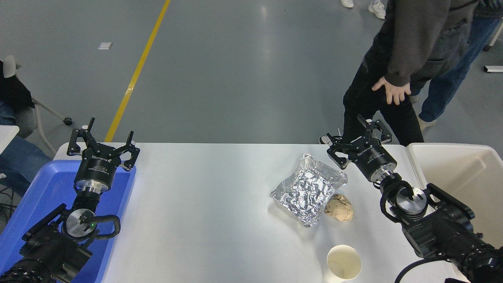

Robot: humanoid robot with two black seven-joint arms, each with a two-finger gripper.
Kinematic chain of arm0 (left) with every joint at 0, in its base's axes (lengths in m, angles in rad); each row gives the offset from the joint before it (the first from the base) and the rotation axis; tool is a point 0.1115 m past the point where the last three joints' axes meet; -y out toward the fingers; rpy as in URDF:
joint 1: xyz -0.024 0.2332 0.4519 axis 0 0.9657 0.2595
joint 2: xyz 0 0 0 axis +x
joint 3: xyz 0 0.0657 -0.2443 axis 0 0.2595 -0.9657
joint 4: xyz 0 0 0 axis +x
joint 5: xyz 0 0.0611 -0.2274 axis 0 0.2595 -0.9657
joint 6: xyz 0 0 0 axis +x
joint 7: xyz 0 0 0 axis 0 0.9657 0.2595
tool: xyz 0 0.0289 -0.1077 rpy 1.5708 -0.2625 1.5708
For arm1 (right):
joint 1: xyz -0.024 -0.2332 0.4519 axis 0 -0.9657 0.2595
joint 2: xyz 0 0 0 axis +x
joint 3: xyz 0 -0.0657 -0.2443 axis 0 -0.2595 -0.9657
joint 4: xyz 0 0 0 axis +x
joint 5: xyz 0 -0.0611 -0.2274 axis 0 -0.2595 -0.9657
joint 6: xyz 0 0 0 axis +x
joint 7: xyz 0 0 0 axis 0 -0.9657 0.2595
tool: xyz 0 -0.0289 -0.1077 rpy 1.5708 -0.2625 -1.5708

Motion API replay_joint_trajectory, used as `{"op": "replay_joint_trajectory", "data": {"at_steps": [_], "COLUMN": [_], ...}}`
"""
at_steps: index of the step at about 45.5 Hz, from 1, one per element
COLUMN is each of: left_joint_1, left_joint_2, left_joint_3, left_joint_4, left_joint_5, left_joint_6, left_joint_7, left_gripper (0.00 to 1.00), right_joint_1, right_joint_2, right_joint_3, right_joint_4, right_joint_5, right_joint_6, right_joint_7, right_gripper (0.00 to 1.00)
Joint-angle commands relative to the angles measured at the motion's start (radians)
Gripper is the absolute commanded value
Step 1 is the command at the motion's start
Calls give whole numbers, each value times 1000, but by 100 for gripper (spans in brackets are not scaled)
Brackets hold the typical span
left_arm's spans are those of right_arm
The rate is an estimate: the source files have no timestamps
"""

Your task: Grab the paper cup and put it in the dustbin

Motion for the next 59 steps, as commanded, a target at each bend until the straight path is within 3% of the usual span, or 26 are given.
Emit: {"op": "replay_joint_trajectory", "data": {"at_steps": [1,17,27,33,45,53,59], "left_joint_1": [-1,1,-1,-1,-1,-1,-1], "left_joint_2": [1,1,1,1,1,1,1], "left_joint_3": [1,1,1,1,1,1,1], "left_joint_4": [1,1,1,1,1,1,-1], "left_joint_5": [0,-2,-2,0,0,0,0], "left_joint_6": [1,2,2,2,1,1,1], "left_joint_7": [-1,-1,-1,-1,-1,0,-1], "left_gripper": [100,100,100,100,100,100,100], "right_joint_1": [185,652,1008,1143,1459,1686,1791], "right_joint_2": [-58,-310,-240,-189,-129,-117,-98], "right_joint_3": [-242,-767,-1309,-1497,-1753,-1916,-1950], "right_joint_4": [23,366,550,652,846,942,966], "right_joint_5": [-104,-492,-659,-756,-744,-566,-524], "right_joint_6": [-2,8,9,14,216,216,216], "right_joint_7": [-4,-12,-10,-9,4,30,51], "right_gripper": [100,100,100,100,100,100,100]}}
